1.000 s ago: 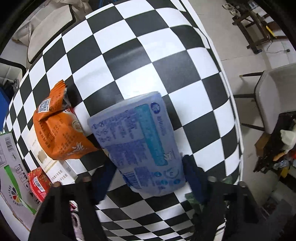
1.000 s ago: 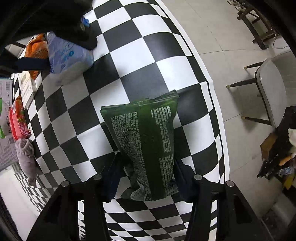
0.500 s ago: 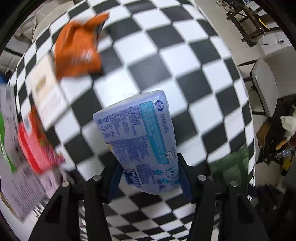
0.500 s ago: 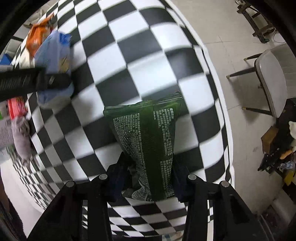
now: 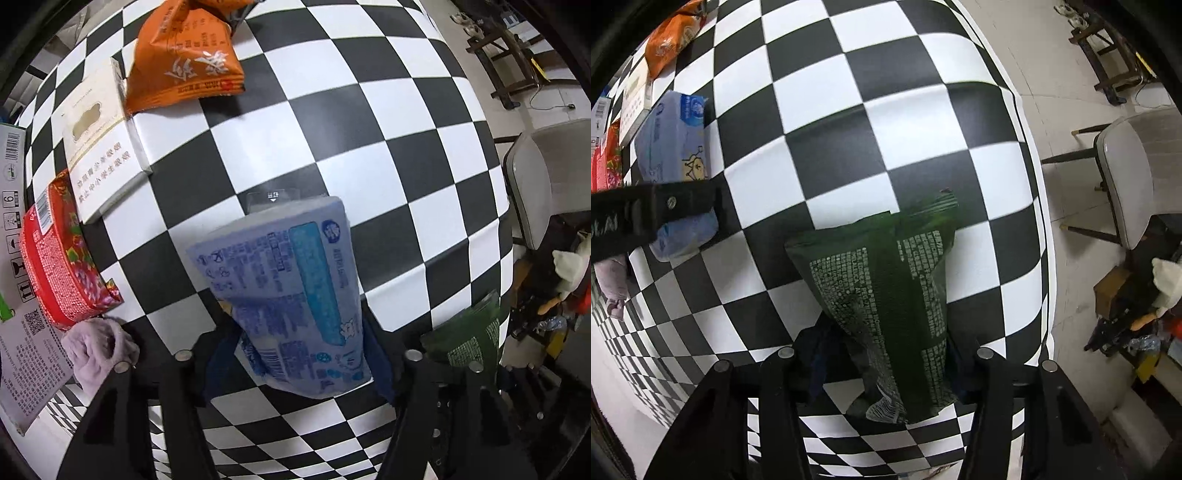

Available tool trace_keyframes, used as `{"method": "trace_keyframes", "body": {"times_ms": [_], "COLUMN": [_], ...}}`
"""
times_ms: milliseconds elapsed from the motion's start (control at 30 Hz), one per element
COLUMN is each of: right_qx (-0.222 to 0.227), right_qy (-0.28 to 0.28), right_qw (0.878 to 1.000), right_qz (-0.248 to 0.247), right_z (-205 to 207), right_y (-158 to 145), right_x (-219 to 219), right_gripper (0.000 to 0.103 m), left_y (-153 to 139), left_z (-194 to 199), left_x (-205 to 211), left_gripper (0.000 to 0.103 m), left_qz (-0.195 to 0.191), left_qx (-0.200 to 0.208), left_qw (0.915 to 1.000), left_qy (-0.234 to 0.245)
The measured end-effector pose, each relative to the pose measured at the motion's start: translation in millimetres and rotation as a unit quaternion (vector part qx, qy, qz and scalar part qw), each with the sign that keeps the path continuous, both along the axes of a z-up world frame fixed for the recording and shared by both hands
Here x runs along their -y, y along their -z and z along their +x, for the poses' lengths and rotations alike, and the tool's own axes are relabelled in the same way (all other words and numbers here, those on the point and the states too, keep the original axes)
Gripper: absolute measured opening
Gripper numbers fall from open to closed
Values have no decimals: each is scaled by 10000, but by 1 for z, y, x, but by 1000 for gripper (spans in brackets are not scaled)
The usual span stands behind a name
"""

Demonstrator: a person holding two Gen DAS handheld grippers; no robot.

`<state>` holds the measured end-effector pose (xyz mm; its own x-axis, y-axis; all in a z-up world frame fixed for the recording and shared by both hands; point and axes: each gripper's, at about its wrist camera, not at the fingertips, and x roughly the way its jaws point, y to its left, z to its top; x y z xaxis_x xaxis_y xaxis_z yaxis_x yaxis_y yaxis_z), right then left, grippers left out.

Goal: Organize soft objects
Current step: 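Carry both packs into the box and open both tools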

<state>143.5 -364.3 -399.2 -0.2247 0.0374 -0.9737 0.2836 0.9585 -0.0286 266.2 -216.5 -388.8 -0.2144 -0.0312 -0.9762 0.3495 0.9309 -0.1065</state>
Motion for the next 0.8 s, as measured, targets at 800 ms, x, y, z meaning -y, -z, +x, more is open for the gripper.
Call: {"method": "trace_keyframes", "body": {"times_ms": [800], "right_qx": [1566], "right_qy": [13], "right_qw": [9827], "right_qz": [989], "right_z": [37], "right_y": [-162], "right_x": [-73], "right_gripper": [36], "left_y": [-202], "left_z": [-20], "left_x": [-172], "left_gripper": [36], "left_qz": [-818], "left_qx": [1598], "left_qw": [9818], "left_qy": [-627]}}
